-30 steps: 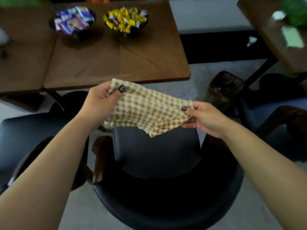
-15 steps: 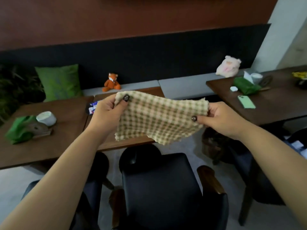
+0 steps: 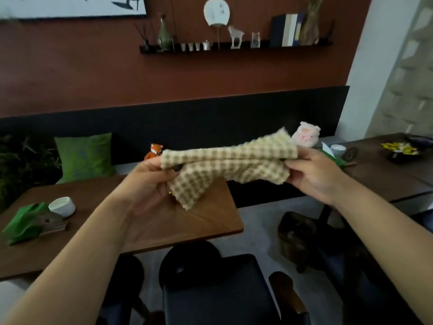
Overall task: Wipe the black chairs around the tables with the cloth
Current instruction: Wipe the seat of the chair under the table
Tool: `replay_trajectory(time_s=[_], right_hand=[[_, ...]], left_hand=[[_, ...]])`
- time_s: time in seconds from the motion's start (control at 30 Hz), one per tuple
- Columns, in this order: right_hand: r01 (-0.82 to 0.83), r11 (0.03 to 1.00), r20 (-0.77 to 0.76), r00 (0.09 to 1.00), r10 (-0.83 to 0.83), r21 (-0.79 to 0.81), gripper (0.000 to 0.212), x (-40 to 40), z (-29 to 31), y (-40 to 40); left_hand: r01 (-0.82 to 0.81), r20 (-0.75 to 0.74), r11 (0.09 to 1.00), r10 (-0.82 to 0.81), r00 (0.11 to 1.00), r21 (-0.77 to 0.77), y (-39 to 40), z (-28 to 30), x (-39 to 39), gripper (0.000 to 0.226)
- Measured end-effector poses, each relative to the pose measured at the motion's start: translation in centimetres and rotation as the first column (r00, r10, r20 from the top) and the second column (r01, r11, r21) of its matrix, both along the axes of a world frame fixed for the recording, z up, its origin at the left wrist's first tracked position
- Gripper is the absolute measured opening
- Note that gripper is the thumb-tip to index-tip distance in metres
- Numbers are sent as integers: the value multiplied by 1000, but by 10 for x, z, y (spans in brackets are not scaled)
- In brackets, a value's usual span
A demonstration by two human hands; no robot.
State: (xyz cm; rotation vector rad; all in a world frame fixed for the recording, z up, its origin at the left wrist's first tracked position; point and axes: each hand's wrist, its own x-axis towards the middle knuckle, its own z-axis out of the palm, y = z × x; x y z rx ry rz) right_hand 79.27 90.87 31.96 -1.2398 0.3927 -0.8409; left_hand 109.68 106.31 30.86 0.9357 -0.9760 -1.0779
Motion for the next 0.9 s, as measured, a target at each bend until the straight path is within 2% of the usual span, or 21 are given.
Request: replay_trajectory(time_s=[0.03, 0.1, 0.17, 0.27, 0.37, 0.43, 0.53, 0.6, 0.7, 0.8, 0.9], right_hand=[[-1, 988, -33, 999, -4, -157, 34, -5, 9, 3], [4, 870, -198, 973, -117, -493, 40, -11, 14, 6], [0, 757, -297, 920, -257, -653, 49, -14, 16, 3], [26, 728, -348, 867, -358, -685, 56, -18, 19, -9], [67, 828, -353, 883, -309, -556, 48, -15, 25, -21], [103, 894, -315, 913, -259, -435, 48, -11, 32, -26], [150, 918, -252, 934, -253, -367, 46, -7, 47, -29], [153, 891, -227, 936, -270, -428, 45, -7, 57, -29], [117, 800, -166, 951, -261, -588, 43, -6, 72, -25], [160, 704, -51, 962, -269, -692, 45, -4, 85, -18], [266, 558, 34, 920, -391, -786, 36, -3, 97, -16]], left_hand=[[-48, 45, 997, 50, 998, -60, 1, 8, -1, 29], [-179, 242, 977, 202, 949, -111, 0, 14, -4, 23], [-269, 423, 954, 301, 855, -135, -3, 16, -8, 34], [-254, 457, 955, 296, 838, -154, -5, 21, -15, 48], [-252, 447, 958, 287, 848, -136, -10, 34, -16, 54], [-262, 492, 957, 288, 821, -122, -15, 45, -14, 54], [-279, 518, 955, 288, 805, -97, -21, 60, -9, 56], [-277, 465, 959, 275, 842, -66, -25, 69, -6, 58], [-247, 339, 967, 254, 906, -65, -28, 81, -3, 57], [-229, 176, 970, 241, 954, -85, -30, 92, -6, 39], [-261, 153, 963, 269, 951, -73, -32, 98, -4, 21]])
